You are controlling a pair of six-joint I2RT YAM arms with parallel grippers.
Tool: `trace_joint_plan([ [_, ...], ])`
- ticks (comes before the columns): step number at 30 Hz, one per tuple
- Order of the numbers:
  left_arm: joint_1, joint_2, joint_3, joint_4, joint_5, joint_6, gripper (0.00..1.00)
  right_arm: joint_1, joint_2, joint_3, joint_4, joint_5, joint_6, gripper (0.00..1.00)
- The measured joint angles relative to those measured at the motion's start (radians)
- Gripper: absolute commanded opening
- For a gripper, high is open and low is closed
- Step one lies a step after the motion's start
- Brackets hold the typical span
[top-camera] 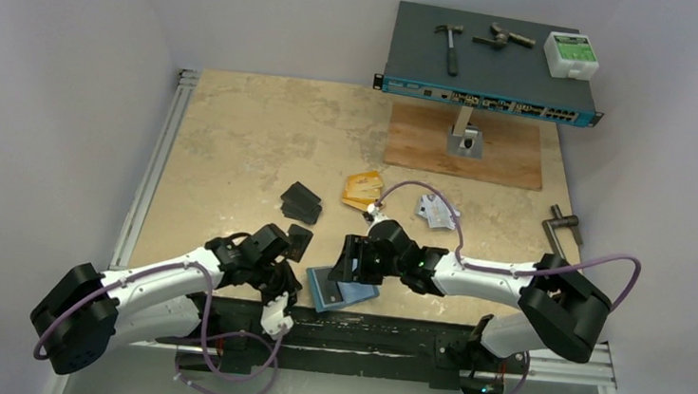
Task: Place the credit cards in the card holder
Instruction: Insert the credit card into the card holder, then pick up the credit card from the storage box.
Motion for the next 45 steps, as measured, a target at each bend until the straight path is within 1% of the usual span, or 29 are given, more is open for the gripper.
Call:
trace_joint_plan([
  [3, 0.000, -0.016, 0.005, -0.027, -0.003, -0.036, 0.05, -0.002, -0.008, 0.041, -0.065, 0.033, -0.029, 0.58],
  [6, 0.000, -0.030, 0.036, -0.061, -0.004, -0.093, 0.05, -0.003, -0.008, 0.085, -0.105, 0.061, -0.064, 0.55],
  [8, 0.001, -0.048, 0.064, -0.076, -0.004, -0.145, 0.07, -0.003, -0.008, 0.098, -0.122, 0.072, -0.078, 0.54],
  [10, 0.001, -0.069, 0.096, -0.089, -0.002, -0.215, 0.13, -0.003, -0.011, 0.099, -0.141, 0.088, -0.088, 0.54],
  [12, 0.001, -0.082, 0.129, -0.103, 0.003, -0.288, 0.18, -0.003, -0.021, 0.100, -0.169, 0.100, -0.094, 0.59],
  [15, 0.001, -0.096, 0.175, -0.119, 0.017, -0.394, 0.23, -0.003, -0.048, 0.119, -0.253, 0.158, -0.109, 0.66],
  [17, 0.002, -0.119, 0.181, -0.120, 0.021, -0.444, 0.29, -0.007, -0.053, 0.160, -0.315, 0.209, -0.130, 0.70],
  [18, 0.005, -0.132, 0.181, -0.124, 0.021, -0.469, 0.32, -0.011, -0.053, 0.187, -0.346, 0.237, -0.143, 0.74],
  [20, 0.020, -0.143, 0.183, -0.122, 0.023, -0.527, 0.35, -0.028, -0.053, 0.241, -0.394, 0.288, -0.169, 0.76],
  [21, 0.037, -0.139, 0.192, -0.123, 0.024, -0.564, 0.38, -0.046, -0.051, 0.274, -0.418, 0.310, -0.183, 0.77],
  [24, 0.107, -0.092, 0.249, -0.117, 0.028, -0.685, 0.46, -0.133, -0.038, 0.353, -0.444, 0.348, -0.221, 0.83],
  [26, 0.163, -0.055, 0.299, -0.086, 0.027, -0.778, 0.49, -0.218, -0.011, 0.399, -0.440, 0.357, -0.247, 0.87],
  [28, 0.215, -0.036, 0.331, -0.031, 0.021, -0.867, 0.54, -0.286, 0.031, 0.430, -0.426, 0.360, -0.270, 0.87],
  [30, 0.258, -0.020, 0.358, 0.014, 0.003, -0.943, 0.63, -0.344, 0.101, 0.466, -0.415, 0.367, -0.289, 0.88],
  [31, 0.275, -0.008, 0.373, 0.035, -0.010, -0.978, 0.84, -0.364, 0.142, 0.482, -0.407, 0.371, -0.294, 0.88],
  [32, 0.288, 0.006, 0.390, 0.047, -0.019, -1.004, 0.97, -0.378, 0.177, 0.495, -0.399, 0.374, -0.298, 0.88],
  [33, 0.301, 0.026, 0.412, 0.060, -0.031, -1.028, 1.00, -0.393, 0.213, 0.503, -0.386, 0.372, -0.302, 0.88],
  [36, 0.338, 0.092, 0.487, 0.102, -0.053, -1.102, 1.00, -0.431, 0.292, 0.504, -0.347, 0.350, -0.304, 0.88],
  [40, 0.348, 0.184, 0.567, 0.118, -0.054, -1.120, 1.00, -0.475, 0.371, 0.505, -0.264, 0.316, -0.302, 0.88],
  [42, 0.348, 0.255, 0.617, 0.117, -0.052, -1.120, 1.00, -0.494, 0.407, 0.505, -0.208, 0.298, -0.288, 0.87],
  [45, 0.348, 0.391, 0.734, 0.051, -0.061, -1.123, 1.00, -0.513, 0.448, 0.503, -0.102, 0.270, -0.259, 0.86],
])
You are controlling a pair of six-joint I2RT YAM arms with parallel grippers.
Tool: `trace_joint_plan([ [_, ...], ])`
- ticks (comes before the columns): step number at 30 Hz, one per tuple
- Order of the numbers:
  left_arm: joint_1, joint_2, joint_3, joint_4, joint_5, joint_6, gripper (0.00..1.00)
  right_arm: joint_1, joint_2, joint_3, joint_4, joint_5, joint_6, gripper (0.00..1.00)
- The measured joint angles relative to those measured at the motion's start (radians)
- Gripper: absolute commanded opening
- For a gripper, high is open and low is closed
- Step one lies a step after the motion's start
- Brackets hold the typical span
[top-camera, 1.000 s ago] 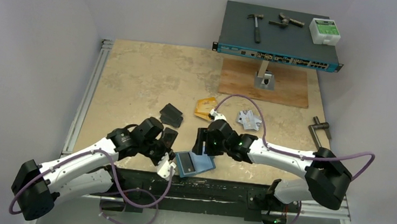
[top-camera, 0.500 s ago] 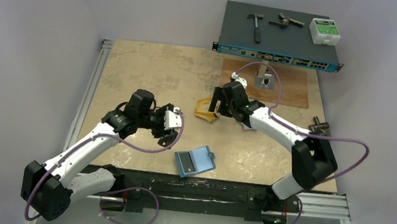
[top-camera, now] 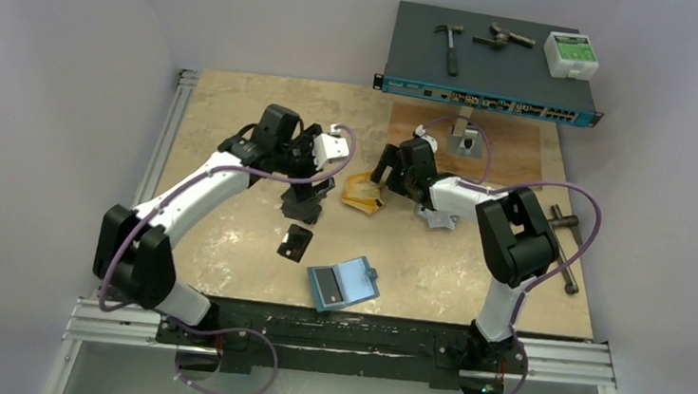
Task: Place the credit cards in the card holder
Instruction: Pick up the credit card from the storage box.
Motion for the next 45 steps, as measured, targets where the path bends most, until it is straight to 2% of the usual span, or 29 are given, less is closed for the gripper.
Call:
trace_joint_plan([
  [3, 0.000, 0.118, 0.112, -0.045, -0.019, -0.006, 1.00, -0.008, 0.027, 0.000, 0.086, -0.028, 0.027, 0.85],
  [10, 0.002, 0.169, 0.115, -0.068, -0.057, -0.069, 1.00, -0.018, 0.090, 0.001, 0.255, -0.082, 0.080, 0.78],
  [16, 0.006, 0.240, 0.113, 0.023, -0.078, -0.143, 1.00, -0.026, 0.110, 0.000, 0.303, -0.115, 0.098, 0.69],
  [21, 0.016, 0.378, 0.201, 0.031, -0.100, -0.193, 1.00, -0.027, 0.109, -0.034, 0.344, -0.125, 0.098, 0.53],
  [27, 0.042, 0.375, 0.183, 0.121, -0.105, -0.201, 1.00, -0.031, 0.108, -0.080, 0.406, -0.133, 0.114, 0.48],
  [32, 0.031, 0.372, 0.174, 0.195, -0.116, -0.127, 1.00, -0.031, 0.095, -0.105, 0.418, -0.139, 0.124, 0.47],
  [37, -0.032, 0.374, 0.129, 0.258, -0.183, 0.021, 1.00, -0.031, 0.072, -0.129, 0.409, -0.143, 0.127, 0.46],
  [45, -0.120, 0.427, 0.101, 0.379, -0.274, 0.175, 1.00, -0.032, 0.054, -0.157, 0.387, -0.140, 0.131, 0.19],
])
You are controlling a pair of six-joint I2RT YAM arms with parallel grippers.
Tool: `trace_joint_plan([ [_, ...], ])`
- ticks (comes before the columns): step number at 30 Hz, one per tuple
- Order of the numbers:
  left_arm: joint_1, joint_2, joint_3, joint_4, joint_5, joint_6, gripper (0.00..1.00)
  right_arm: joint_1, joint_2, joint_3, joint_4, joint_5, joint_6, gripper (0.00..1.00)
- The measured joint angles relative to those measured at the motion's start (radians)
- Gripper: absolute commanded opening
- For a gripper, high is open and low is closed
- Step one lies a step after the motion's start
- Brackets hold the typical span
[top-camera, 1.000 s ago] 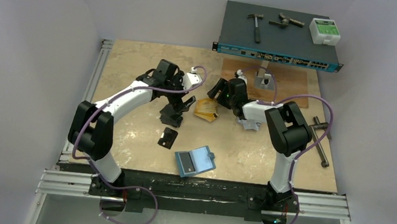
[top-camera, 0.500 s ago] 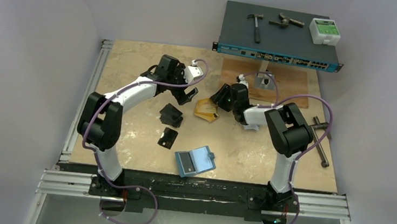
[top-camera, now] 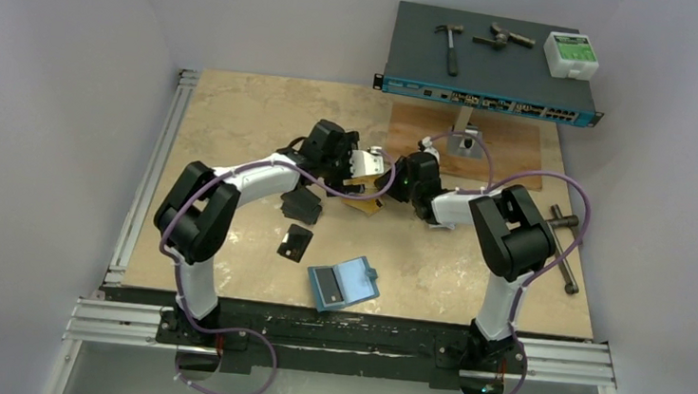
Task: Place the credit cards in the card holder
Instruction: Pick up the credit card from the storage box.
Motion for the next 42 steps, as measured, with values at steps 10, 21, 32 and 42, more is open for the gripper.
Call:
trace_joint_plan([
  [10, -0.025, 0.035, -0.005, 0.098, -0.055, 0.085, 1.00, 0.000, -0.006, -0.006, -0.010, 0.000, 0.004, 0.15],
  [21, -0.061, 0.038, -0.061, 0.139, -0.069, 0.190, 1.00, 0.001, -0.143, -0.121, -0.040, 0.008, 0.002, 0.13],
  [32, -0.058, 0.039, -0.061, 0.152, -0.082, 0.191, 1.00, 0.001, -0.231, -0.185, -0.041, 0.008, 0.005, 0.00],
  [42, -0.033, 0.026, -0.061, 0.125, -0.071, 0.129, 1.00, 0.001, -0.329, -0.243, 0.040, -0.046, 0.045, 0.00],
])
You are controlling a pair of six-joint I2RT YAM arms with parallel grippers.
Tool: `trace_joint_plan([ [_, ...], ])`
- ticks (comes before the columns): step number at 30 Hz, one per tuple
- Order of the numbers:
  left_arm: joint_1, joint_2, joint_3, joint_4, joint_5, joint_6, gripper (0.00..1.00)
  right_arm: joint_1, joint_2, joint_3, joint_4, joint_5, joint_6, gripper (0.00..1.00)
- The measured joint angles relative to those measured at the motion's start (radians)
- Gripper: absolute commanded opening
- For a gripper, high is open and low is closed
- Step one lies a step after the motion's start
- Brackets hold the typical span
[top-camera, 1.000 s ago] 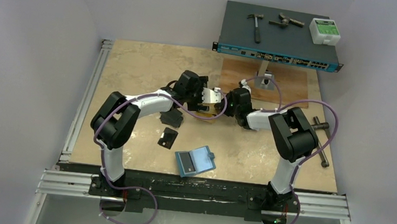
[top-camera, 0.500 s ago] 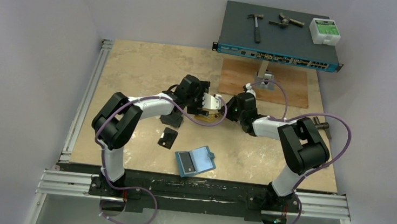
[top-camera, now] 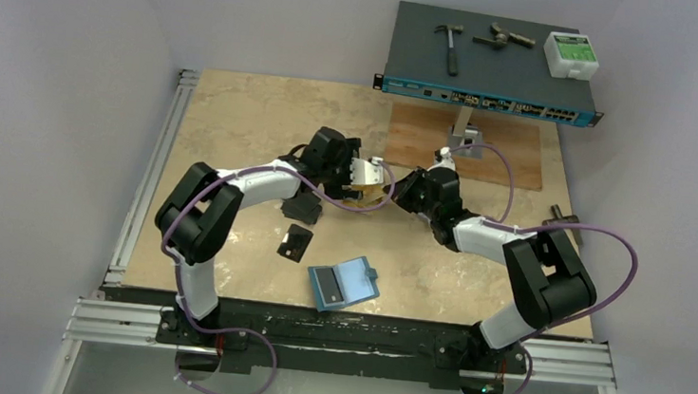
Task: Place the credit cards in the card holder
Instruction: Pick up the credit card from the storage box.
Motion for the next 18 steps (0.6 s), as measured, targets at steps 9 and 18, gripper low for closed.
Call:
trace_joint_plan([
  [9, 0.111, -0.197, 0.071, -0.296, 0.196, -0.209, 1.00, 0.000, -0.064, -0.025, 0.058, -0.112, -0.005, 0.00],
  [18, 0.267, -0.420, 0.180, -0.721, 0.701, -0.360, 1.00, 0.015, -0.274, -0.016, -0.017, -0.278, -0.141, 0.00],
])
